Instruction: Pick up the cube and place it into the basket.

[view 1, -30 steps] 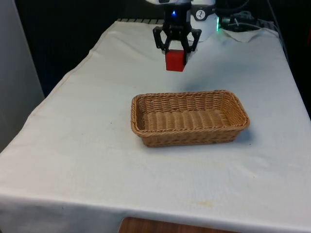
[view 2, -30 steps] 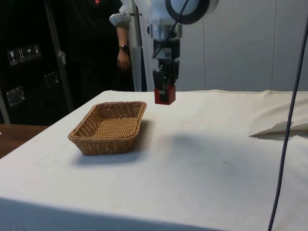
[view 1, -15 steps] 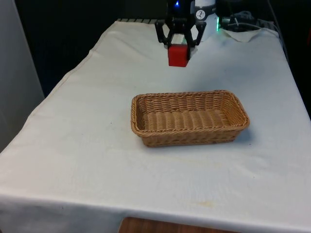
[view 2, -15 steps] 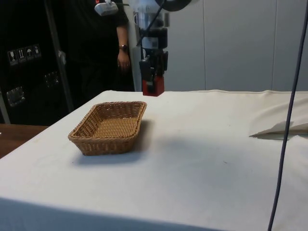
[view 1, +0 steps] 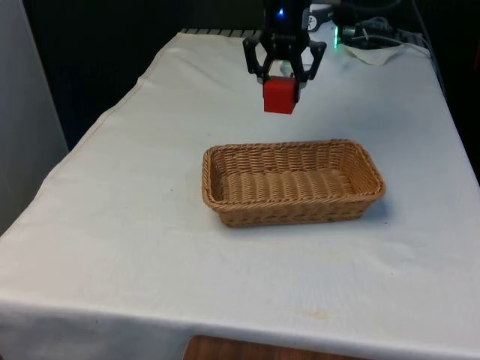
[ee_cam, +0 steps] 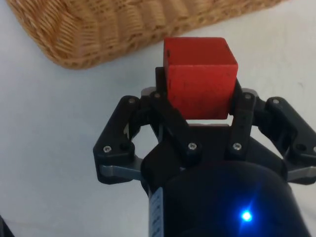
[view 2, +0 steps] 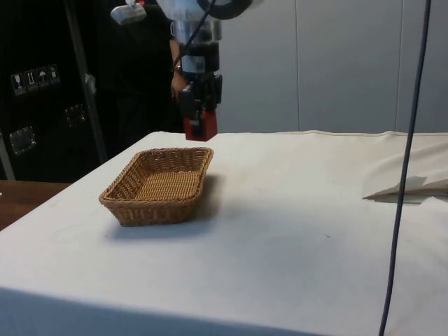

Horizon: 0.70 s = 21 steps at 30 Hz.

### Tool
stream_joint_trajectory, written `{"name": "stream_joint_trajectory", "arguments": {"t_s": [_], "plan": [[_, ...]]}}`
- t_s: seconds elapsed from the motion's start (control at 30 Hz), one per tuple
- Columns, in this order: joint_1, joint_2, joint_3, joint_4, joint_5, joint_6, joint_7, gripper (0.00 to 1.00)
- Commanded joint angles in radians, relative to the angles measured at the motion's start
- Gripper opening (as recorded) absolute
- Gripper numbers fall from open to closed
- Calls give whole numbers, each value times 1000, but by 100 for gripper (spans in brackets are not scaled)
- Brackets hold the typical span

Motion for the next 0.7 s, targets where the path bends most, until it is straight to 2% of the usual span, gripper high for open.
{"name": "stream_joint_trajectory", "arguments": {"t_s": [0.0,0.1,0.13,0.3,0.43,0.47,0.57,0.67], "plan": [[3,12,4,17,9,-11,4,3],[1,37,12,50,11,-16,9,3],[1,26,8,35,1,-5,8,3],[0,92,25,123,16,-28,17,3],[-1,130,29,167,21,-31,17,3],[1,124,24,158,11,-21,19,3],[1,153,32,195,24,-32,18,3],[-3,176,39,210,34,-25,13,3]]}}
